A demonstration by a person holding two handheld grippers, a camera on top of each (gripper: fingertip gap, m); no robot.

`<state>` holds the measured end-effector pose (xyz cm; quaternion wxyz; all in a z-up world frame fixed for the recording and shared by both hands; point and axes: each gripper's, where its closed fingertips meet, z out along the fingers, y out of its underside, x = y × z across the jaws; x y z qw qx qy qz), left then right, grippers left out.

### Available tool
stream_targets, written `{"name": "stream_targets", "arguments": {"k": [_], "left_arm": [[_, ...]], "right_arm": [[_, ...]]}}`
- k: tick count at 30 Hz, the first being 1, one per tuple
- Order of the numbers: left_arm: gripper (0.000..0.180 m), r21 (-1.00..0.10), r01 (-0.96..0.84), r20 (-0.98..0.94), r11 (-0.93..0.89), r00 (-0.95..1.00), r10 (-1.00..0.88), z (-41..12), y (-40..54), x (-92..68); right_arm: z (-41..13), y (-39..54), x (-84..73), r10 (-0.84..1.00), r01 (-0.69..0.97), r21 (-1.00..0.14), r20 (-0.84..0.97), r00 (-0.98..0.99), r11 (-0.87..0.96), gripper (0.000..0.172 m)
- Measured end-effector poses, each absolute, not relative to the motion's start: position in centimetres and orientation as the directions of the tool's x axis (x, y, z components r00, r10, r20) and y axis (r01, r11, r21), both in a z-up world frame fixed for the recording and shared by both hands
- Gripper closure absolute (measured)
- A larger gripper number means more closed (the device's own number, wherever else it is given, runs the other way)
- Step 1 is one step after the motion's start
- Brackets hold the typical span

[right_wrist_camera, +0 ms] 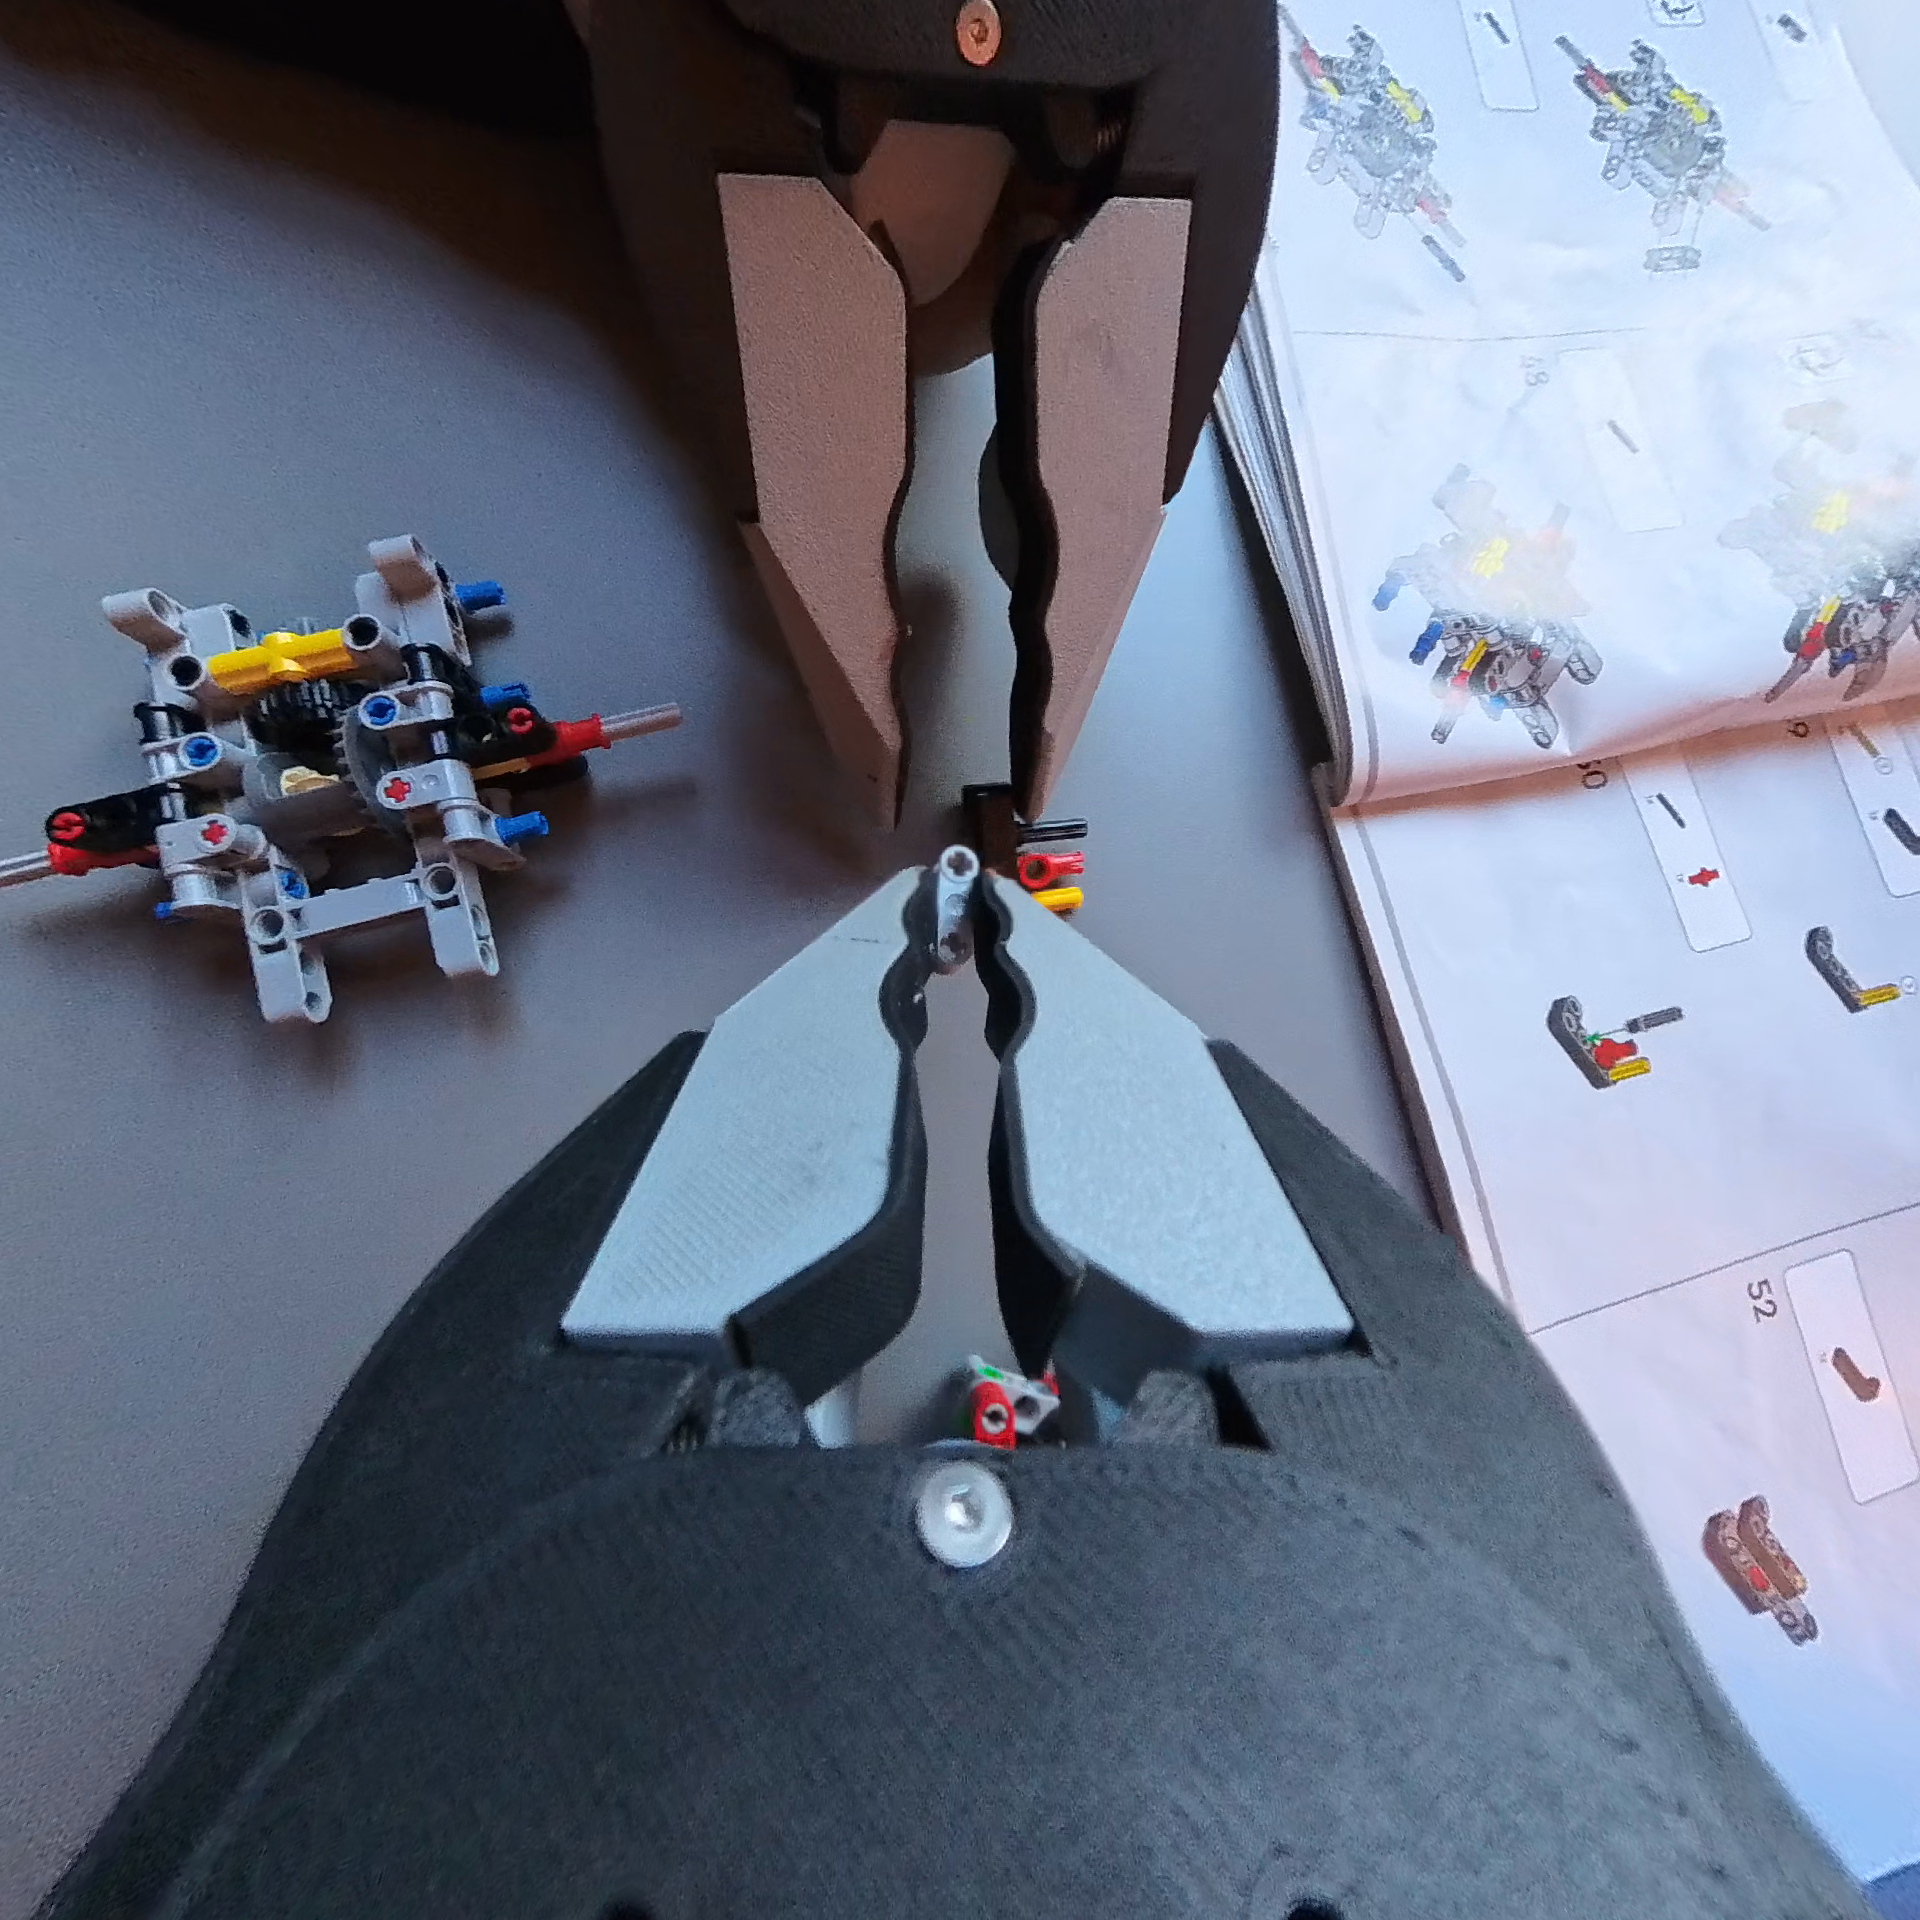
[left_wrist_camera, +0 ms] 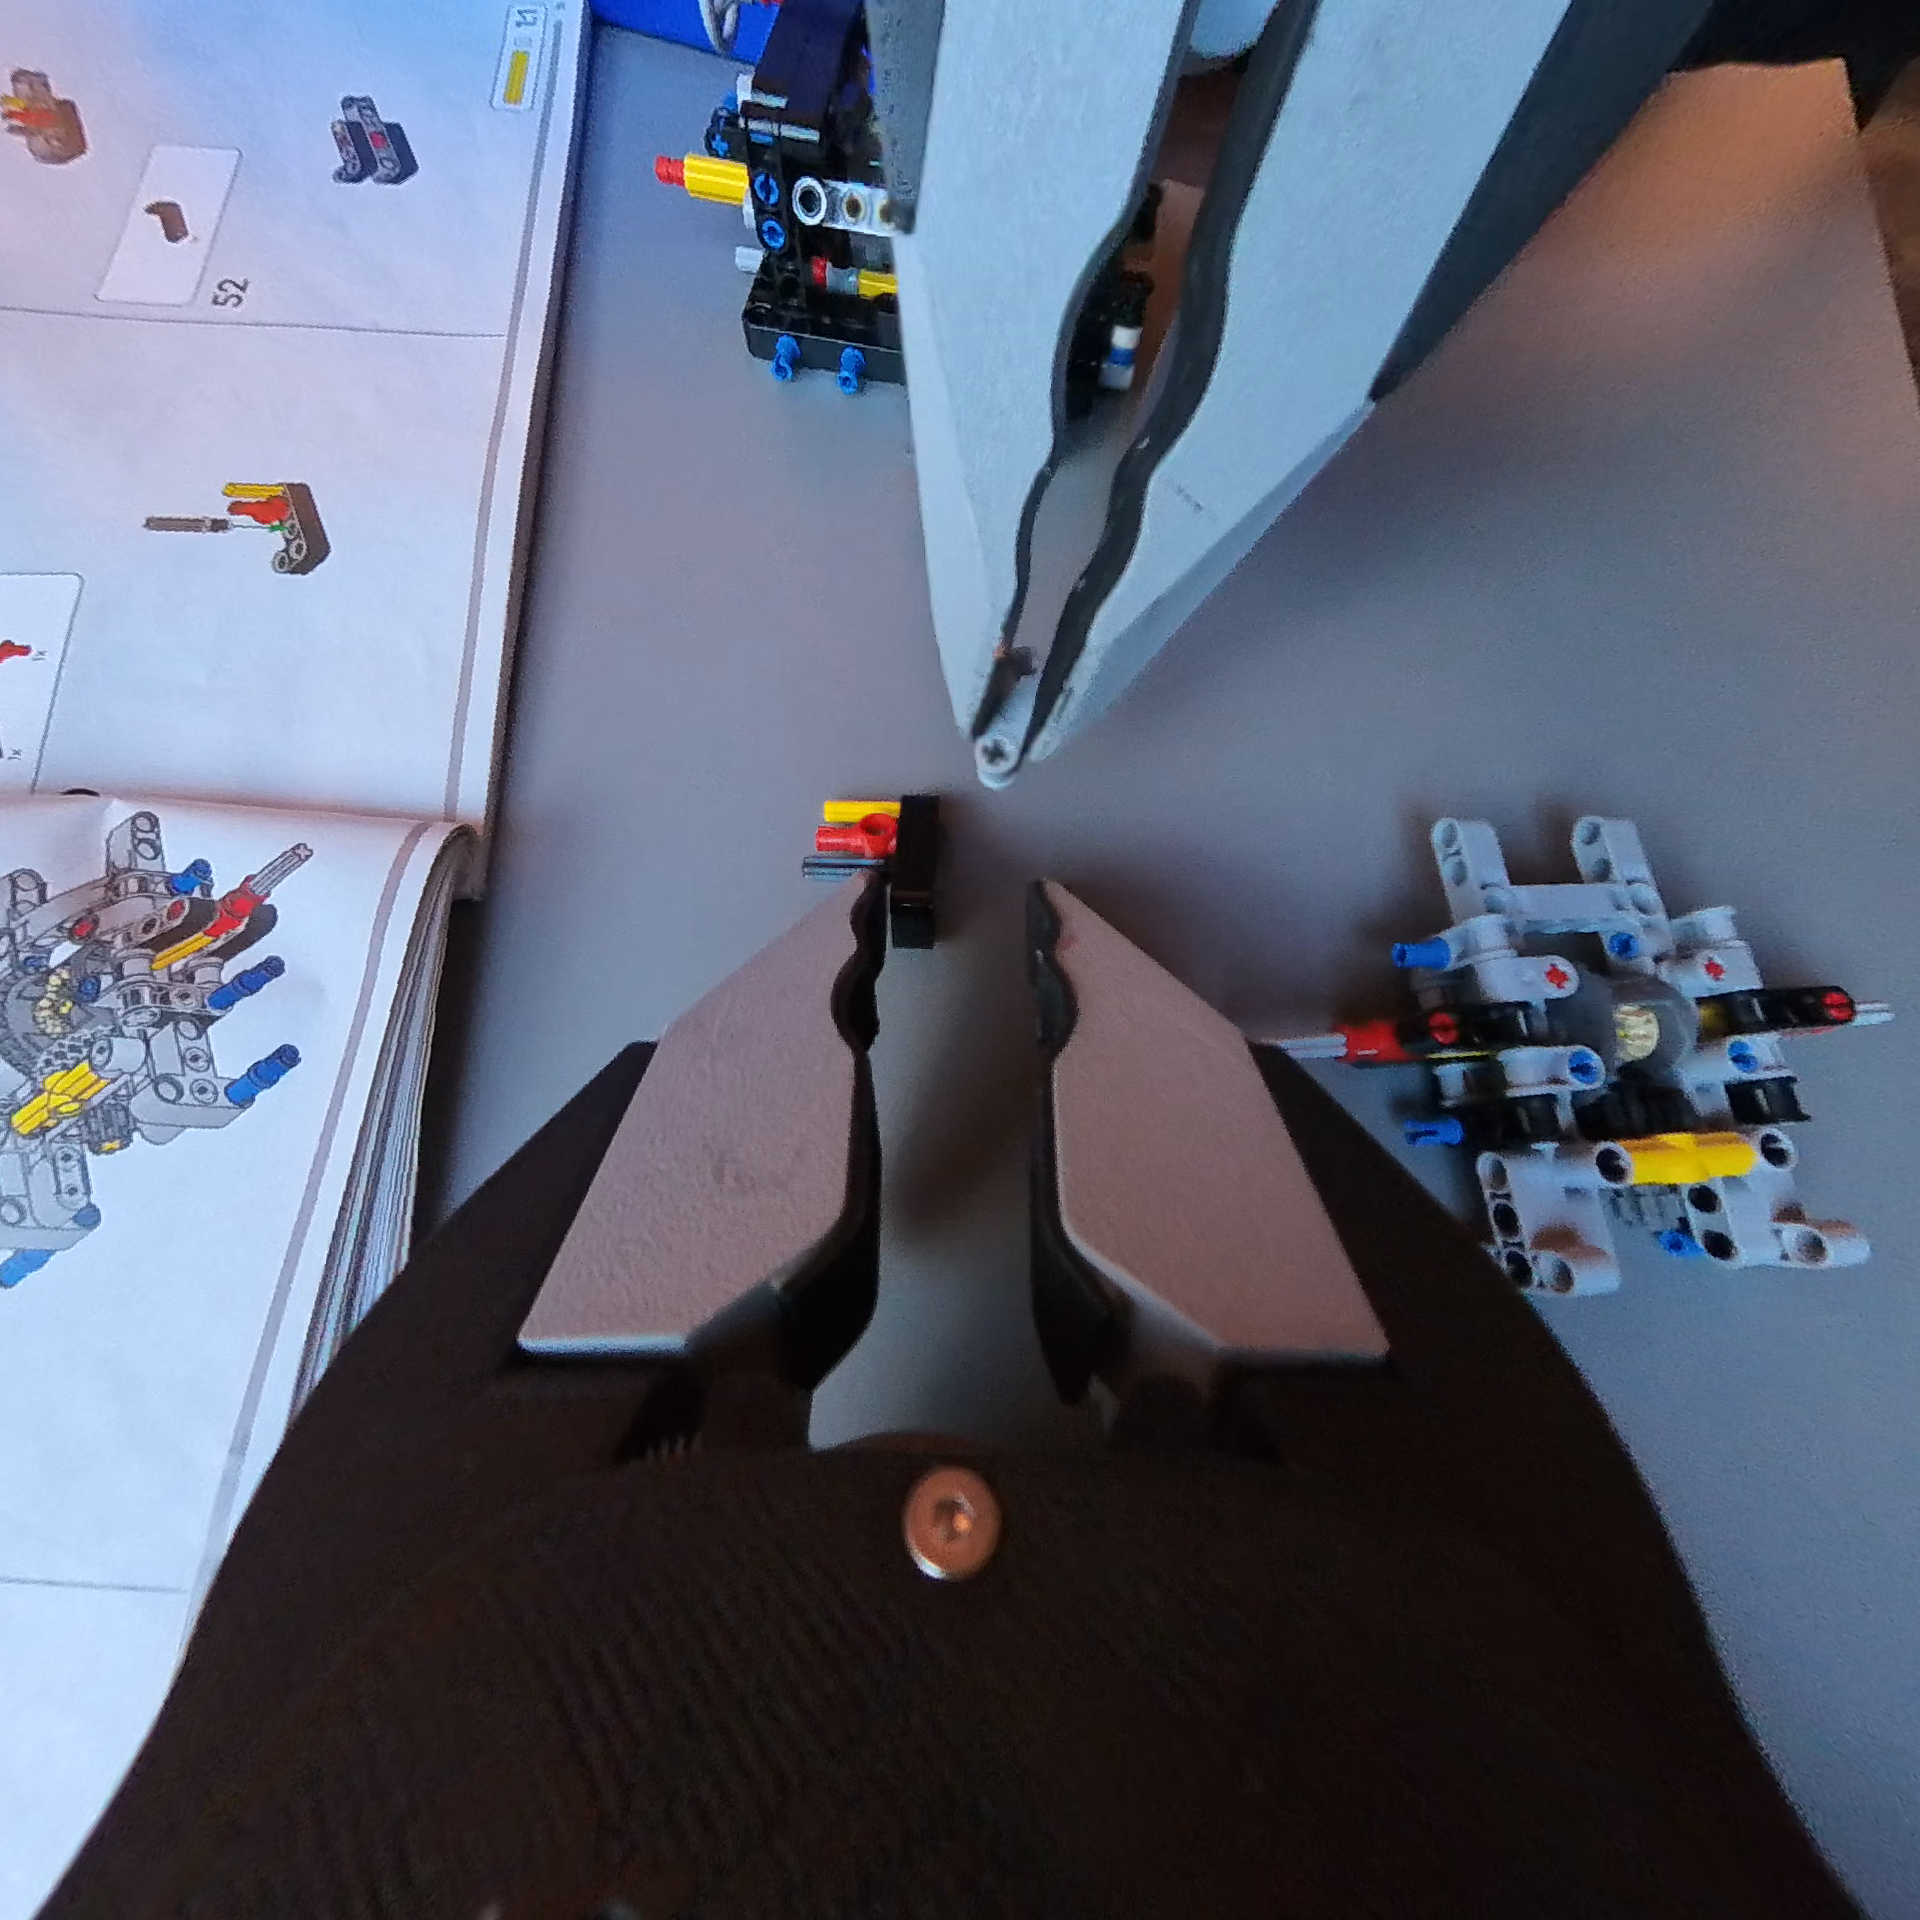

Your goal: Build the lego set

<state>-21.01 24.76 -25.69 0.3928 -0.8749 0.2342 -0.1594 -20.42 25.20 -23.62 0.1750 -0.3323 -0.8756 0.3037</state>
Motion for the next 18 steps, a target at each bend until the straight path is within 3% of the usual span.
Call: {"name": "stream_targets", "arguments": {"k": [8, 12, 18], "left_arm": [[0.159, -0.791, -0.190, 0.096, -0.582, 0.901, -0.424, -24.9, 26.0, -22.9], [0.145, -0.757, -0.124, 0.156, -0.642, 0.919, -0.361, -25.6, 26.4, -23.3], [0.155, -0.728, -0.124, 0.214, -0.674, 0.893, -0.395, -26.1, 26.0, -22.1]], "right_arm": [[-23.8, 26.2, -20.7, 0.725, 0.505, -0.673, 0.070, -0.685, 0.541, 0.168], [-24.4, 26.2, -20.9, 0.744, 0.524, -0.671, 0.062, -0.666, 0.525, 0.168], [-25.1, 26.1, -20.8, 0.751, 0.559, -0.635, 0.051, -0.659, 0.533, 0.168]]}}
